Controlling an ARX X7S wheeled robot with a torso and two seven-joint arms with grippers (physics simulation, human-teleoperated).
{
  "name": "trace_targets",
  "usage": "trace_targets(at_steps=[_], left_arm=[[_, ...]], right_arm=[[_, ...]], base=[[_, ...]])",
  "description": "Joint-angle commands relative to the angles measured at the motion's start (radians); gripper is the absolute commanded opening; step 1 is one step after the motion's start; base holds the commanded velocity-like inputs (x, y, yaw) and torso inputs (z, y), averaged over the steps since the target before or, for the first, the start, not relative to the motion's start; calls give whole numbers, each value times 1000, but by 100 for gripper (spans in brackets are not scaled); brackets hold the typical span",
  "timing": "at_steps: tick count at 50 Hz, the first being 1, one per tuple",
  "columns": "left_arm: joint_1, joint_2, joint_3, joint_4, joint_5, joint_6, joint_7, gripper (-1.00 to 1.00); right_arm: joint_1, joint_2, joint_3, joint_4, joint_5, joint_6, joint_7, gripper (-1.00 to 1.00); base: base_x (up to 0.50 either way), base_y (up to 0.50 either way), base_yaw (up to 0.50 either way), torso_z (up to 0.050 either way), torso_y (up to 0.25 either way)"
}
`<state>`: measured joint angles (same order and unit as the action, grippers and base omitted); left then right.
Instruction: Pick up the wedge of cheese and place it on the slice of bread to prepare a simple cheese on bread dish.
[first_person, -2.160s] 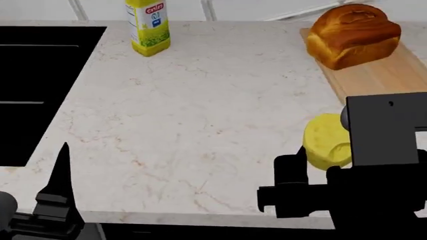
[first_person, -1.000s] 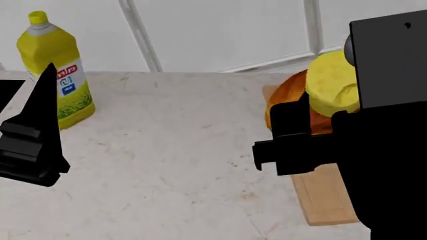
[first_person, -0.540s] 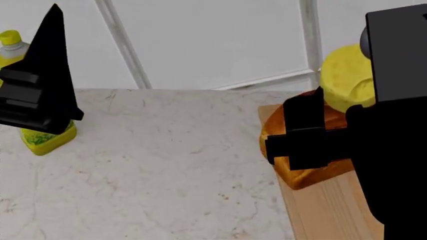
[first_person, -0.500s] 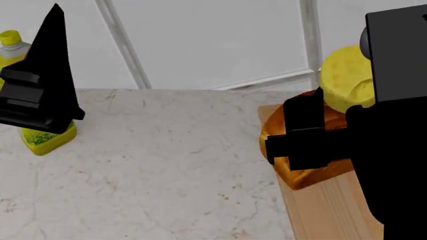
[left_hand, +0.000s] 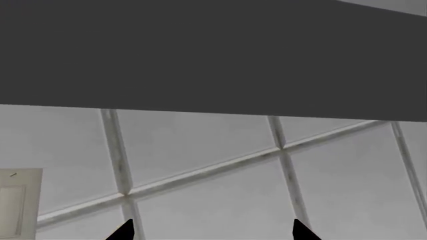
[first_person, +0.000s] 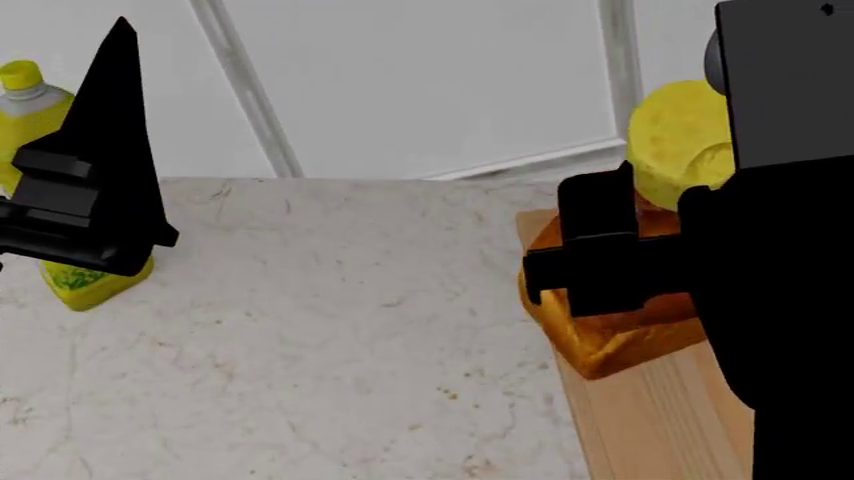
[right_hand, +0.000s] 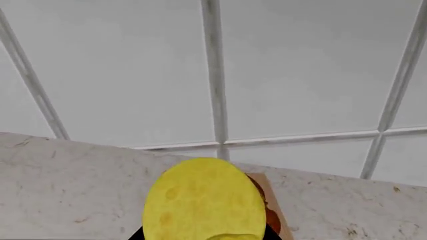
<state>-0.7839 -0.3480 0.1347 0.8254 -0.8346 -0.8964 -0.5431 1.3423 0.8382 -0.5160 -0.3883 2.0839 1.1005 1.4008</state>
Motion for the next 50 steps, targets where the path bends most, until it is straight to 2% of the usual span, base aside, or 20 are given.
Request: trace_targets(at_steps=[1,17,35,50], left_arm=[[7,-4,3,-1,4,15,1,100],[13,-13,7,-3,1,26,2,100],[18,-21,2,-9,-14,34,-3,100],[22,-28,11,-11,-5,39,-14,100]], right_arm=[[11,-11,-14,32,-34,27,-42,-100],[82,-92,-20,265,-187,68,-278,-100],[157,-132,-72,496,-163,97,-302,-100],[198,-155,-115,589,-125,131,-290,-100]], base=[[0,0,0,0,0],[0,0,0,0,0],[0,0,0,0,0],[0,0,0,0,0]])
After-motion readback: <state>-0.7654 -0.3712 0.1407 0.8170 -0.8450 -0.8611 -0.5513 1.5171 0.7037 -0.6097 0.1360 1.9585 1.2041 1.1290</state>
